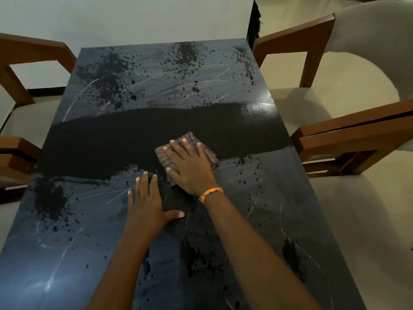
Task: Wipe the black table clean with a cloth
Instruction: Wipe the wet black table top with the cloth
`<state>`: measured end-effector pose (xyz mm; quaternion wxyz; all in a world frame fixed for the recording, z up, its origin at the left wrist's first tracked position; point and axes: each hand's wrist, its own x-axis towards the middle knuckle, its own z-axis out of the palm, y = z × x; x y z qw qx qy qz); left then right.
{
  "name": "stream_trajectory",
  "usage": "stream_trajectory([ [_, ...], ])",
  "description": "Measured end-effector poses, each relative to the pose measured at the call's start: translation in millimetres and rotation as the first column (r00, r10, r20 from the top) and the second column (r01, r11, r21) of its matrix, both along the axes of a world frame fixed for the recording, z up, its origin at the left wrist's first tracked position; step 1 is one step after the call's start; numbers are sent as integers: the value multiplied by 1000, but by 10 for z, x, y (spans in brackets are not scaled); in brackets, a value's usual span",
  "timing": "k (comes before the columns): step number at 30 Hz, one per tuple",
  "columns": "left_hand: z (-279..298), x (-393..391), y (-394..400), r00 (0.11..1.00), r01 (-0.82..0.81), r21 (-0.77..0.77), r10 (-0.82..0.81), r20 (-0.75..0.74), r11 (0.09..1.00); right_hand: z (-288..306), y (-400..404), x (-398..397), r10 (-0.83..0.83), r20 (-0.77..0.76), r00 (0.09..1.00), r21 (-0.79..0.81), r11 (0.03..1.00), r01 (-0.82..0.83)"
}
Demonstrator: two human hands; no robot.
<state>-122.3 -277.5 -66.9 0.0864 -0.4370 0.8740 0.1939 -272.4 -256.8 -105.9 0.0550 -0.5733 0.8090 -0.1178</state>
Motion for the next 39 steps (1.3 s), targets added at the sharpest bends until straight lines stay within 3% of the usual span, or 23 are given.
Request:
stream_trajectory([
  [4, -4, -24, 73, 999, 30, 78, -32, 22, 996, 11, 678, -729, -273, -54, 960, 26, 961, 275],
  [8, -27, -22, 111, 999, 27, 111, -23, -33, 993, 17, 1382, -1494, -554, -48, 831, 65, 828, 556],
  [11, -34, -12, 102, 999, 23, 82, -19, -48, 996, 7, 1566, -1524, -615, -9, 788, 49, 787, 615],
  [14, -57, -4, 91, 998, 30, 65, -27, -55, 997, -27, 1532, -1267, -633, -73, 771, 22, 771, 636],
  [20, -110, 31, 63, 995, 39, 53, -34, -91, 998, -33, 778, -456, -501, -21, 865, 21, 865, 501],
  [26, -86, 322, 70, 992, -17, 10, 18, -125, 1000, 3, -114, 506, -132, 20, 991, 22, 991, 132],
  [28, -58, 477, 12, 993, -50, -4, 49, -109, 999, -2, -133, 523, 1, -21, 1000, 40, 999, 0],
  [30, -19, 657, -108, 993, -79, -7, 78, -94, 997, -5, -87, 415, 30, -49, 998, 30, 999, -29],
  [35, 7, 796, -242, 986, -86, 39, 90, -141, 996, -52, 437, -256, -379, -103, 920, 10, 924, 382],
  [39, -12, 1034, -388, 979, -112, 53, 119, -165, 992, -8, 526, -193, -577, -45, 816, 58, 814, 578],
])
